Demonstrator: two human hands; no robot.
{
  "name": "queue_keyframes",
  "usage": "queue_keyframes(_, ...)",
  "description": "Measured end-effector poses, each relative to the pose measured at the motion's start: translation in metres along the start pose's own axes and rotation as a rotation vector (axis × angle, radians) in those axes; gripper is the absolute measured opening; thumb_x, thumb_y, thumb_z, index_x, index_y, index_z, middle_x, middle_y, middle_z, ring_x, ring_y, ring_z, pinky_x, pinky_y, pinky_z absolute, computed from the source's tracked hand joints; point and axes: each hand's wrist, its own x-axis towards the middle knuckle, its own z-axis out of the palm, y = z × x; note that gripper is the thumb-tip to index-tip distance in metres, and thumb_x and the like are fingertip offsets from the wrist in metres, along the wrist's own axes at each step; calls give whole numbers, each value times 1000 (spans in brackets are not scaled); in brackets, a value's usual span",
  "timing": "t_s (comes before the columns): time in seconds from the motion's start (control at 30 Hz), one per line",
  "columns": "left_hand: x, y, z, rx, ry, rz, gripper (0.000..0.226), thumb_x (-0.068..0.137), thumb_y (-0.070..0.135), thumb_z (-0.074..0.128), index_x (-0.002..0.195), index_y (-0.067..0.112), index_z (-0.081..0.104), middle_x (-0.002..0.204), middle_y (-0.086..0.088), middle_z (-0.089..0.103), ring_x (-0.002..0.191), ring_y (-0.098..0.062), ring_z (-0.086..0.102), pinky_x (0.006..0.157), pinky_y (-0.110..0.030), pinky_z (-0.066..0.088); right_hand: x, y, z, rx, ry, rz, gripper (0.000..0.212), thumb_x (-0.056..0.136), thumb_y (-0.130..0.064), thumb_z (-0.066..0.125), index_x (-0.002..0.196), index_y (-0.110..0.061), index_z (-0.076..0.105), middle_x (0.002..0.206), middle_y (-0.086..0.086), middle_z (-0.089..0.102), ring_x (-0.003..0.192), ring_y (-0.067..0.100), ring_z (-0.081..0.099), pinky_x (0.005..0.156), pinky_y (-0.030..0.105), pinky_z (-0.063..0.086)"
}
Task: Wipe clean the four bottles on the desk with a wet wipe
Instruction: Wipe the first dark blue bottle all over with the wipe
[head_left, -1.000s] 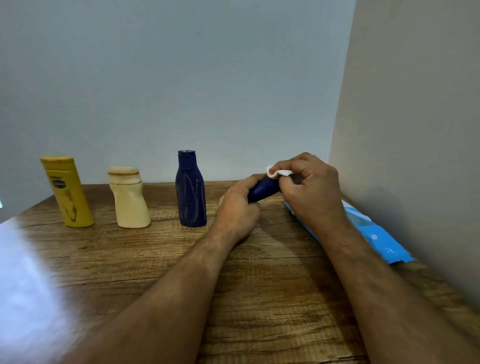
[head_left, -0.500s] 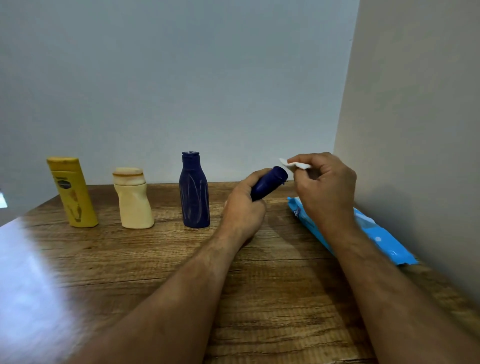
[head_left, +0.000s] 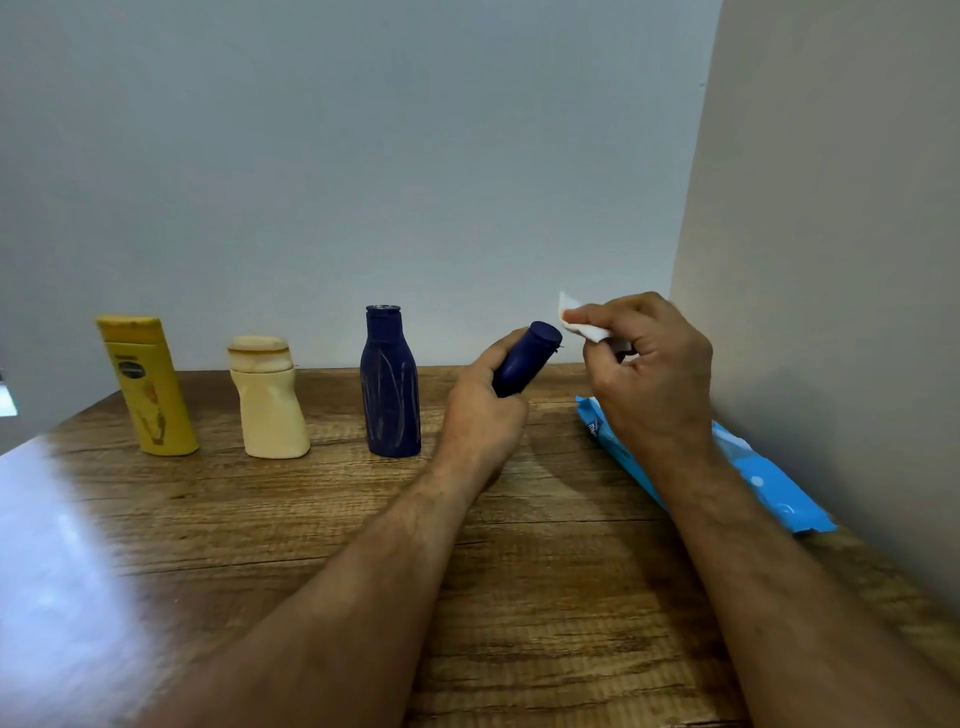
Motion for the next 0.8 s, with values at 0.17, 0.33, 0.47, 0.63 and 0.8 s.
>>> queue_keyframes(0.17,-6,3,5,95,6,41,76,76,13,59,129,65,42,107,17,64,85,-25,69,78,-51,61,-3,4,3,-103,-171,-81,38,80,-3,52,106,-18,76,94,2,57,88,15,56,75,16,42)
queue_keyframes(0.33,-5,3,6,112,15,25,79,75,19,65,140,57,40,112,12,64,87,-24,70,81,-52,60,-2,4,-1,-147,-41,-46,32,77,1,55,97,-11,76,89,3,57,83,18,57,70,19,44)
queue_keyframes(0.47,-5,4,6,72,32,37,81,80,15,69,147,49,39,114,8,62,90,-20,68,80,-48,61,-3,-1,-1,-123,13,-82,29,81,-3,58,104,-10,75,89,4,58,76,11,53,70,11,44)
queue_keyframes(0.63,-4,3,10,1,40,94,71,84,20,71,142,52,44,113,1,66,96,-16,67,84,-43,61,-9,-2,12,-143,-126,-39,35,84,-17,52,111,-13,74,90,4,61,75,11,55,74,8,38)
queue_keyframes(0.8,-5,8,15,-197,50,128,67,86,6,68,130,54,53,95,1,63,75,-15,56,73,-35,56,-7,2,8,-173,-74,128,31,81,-6,62,105,-18,76,95,0,69,80,7,59,80,7,41)
